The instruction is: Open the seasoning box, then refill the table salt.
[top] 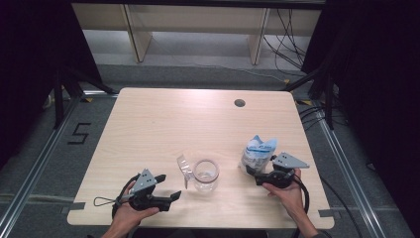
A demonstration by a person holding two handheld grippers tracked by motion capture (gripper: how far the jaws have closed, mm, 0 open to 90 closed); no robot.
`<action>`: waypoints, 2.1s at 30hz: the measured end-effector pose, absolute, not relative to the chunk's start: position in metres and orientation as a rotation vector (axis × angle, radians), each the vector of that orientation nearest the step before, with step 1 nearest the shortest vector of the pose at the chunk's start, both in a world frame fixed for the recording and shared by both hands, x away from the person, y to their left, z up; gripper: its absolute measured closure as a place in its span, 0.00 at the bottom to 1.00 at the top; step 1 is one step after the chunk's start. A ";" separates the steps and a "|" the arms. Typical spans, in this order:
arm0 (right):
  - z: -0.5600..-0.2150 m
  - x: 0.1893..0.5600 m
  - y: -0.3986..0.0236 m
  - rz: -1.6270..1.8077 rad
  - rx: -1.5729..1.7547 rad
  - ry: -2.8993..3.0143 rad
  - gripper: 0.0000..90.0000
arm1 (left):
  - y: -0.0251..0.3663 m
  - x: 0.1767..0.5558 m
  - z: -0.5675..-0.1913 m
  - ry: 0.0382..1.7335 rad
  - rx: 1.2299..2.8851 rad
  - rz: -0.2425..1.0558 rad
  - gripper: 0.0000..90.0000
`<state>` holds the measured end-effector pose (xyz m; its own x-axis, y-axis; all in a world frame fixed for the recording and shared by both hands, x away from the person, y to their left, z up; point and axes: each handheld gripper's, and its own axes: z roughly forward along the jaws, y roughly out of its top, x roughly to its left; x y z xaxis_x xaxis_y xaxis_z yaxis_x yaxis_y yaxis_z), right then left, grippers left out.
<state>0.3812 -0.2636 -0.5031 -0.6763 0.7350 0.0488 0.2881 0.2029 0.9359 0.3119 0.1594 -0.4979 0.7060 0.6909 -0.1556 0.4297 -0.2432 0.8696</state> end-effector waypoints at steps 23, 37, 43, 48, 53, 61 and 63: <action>-0.508 0.385 -0.259 1.483 0.976 2.104 0.18 | 0.160 0.312 -0.498 0.878 1.876 0.323 0.21; -0.515 0.391 -0.254 1.482 0.956 2.098 0.22 | 0.160 0.309 -0.497 0.864 1.875 0.324 0.21; -0.514 0.391 -0.254 1.475 0.973 2.122 0.27 | 0.161 0.308 -0.497 0.854 1.878 0.329 0.21; -0.514 0.393 -0.254 1.488 0.954 2.112 0.31 | 0.161 0.308 -0.497 0.850 1.875 0.324 0.21; -0.514 0.394 -0.254 1.488 0.924 2.116 0.36 | 0.160 0.308 -0.497 0.860 1.875 0.325 0.21; -0.514 0.395 -0.255 1.498 0.928 2.124 0.40 | 0.159 0.308 -0.497 0.848 1.881 0.323 0.22; -0.514 0.395 -0.255 1.500 0.929 2.123 0.41 | 0.159 0.308 -0.497 0.858 1.877 0.321 0.22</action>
